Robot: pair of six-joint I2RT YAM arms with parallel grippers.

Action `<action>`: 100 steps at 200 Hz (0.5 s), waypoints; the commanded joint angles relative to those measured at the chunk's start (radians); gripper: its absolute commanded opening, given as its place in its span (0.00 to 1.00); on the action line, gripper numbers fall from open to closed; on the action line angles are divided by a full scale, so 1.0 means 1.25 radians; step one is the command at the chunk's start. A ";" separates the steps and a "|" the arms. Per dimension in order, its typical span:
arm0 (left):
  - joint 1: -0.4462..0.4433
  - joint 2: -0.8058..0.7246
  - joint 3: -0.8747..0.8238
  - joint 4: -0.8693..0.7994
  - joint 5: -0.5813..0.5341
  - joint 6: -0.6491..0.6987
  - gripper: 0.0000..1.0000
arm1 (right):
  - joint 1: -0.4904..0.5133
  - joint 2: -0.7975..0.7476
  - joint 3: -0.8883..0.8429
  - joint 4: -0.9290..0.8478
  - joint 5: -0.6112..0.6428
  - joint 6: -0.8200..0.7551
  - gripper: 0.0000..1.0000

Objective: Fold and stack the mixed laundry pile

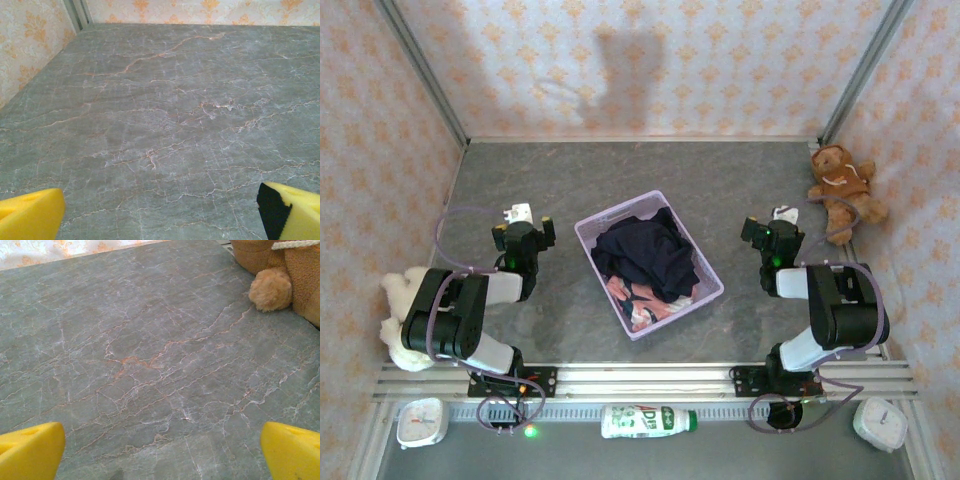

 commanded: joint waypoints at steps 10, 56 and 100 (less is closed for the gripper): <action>-0.003 -0.008 0.021 -0.025 -0.010 -0.009 1.00 | 0.002 -0.007 0.003 0.030 -0.001 0.006 0.99; -0.023 -0.134 0.205 -0.422 -0.041 -0.026 1.00 | 0.002 -0.120 0.223 -0.449 0.023 0.021 0.99; -0.069 -0.251 0.328 -0.674 -0.090 -0.177 1.00 | 0.002 -0.232 0.349 -0.696 -0.030 0.119 0.99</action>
